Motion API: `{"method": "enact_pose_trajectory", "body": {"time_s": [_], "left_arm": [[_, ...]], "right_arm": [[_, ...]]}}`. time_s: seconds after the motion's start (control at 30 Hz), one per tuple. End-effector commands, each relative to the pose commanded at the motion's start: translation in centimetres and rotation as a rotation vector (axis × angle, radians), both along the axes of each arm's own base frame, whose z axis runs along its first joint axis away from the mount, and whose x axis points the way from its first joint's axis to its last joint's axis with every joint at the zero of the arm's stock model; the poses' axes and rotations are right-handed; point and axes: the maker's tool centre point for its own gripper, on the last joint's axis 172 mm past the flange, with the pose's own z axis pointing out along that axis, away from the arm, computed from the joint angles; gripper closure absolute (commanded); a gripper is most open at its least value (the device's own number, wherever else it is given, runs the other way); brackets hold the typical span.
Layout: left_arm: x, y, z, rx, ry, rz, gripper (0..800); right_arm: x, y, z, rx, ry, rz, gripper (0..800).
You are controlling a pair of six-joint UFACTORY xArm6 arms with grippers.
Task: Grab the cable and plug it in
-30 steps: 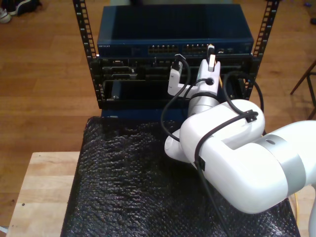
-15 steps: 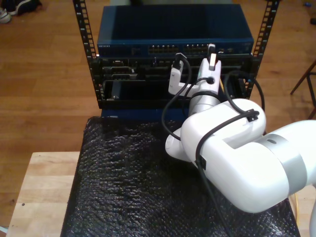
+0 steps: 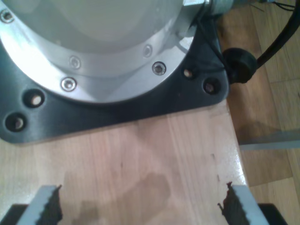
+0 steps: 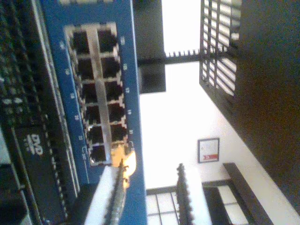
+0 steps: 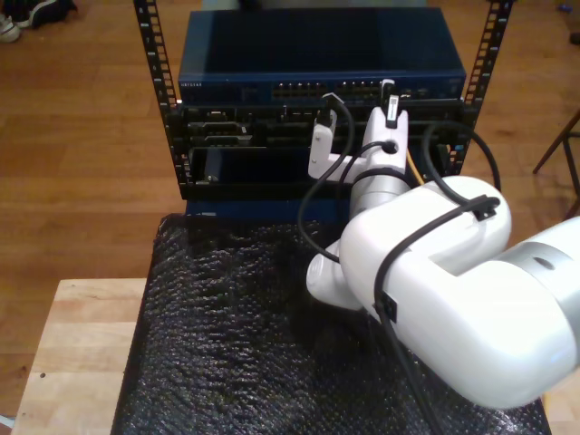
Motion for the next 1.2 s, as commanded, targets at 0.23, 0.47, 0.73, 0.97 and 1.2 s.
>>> {"method": "enact_pose_trajectory", "body": {"time_s": [0.23, 0.47, 0.73, 0.97, 1.2], "left_arm": [[0.0, 0.0, 0.0, 0.0, 0.0, 0.0, 0], [0.0, 0.0, 0.0, 0.0, 0.0, 0.0, 0], [0.0, 0.0, 0.0, 0.0, 0.0, 0.0, 0], [0.0, 0.0, 0.0, 0.0, 0.0, 0.0, 0], [0.0, 0.0, 0.0, 0.0, 0.0, 0.0, 0]], "right_arm": [[-2.7, -0.9, 0.1, -0.011, 0.079, 0.025, 465], [-6.0, -2.8, 0.5, -0.002, 0.194, 0.066, 427], [-8.5, -6.9, 2.1, 0.033, 0.294, 0.091, 398], [-8.0, -11.7, 2.0, -0.007, 0.419, 0.122, 318], [-7.9, -19.0, 0.6, -0.045, 0.528, 0.059, 246]]}}
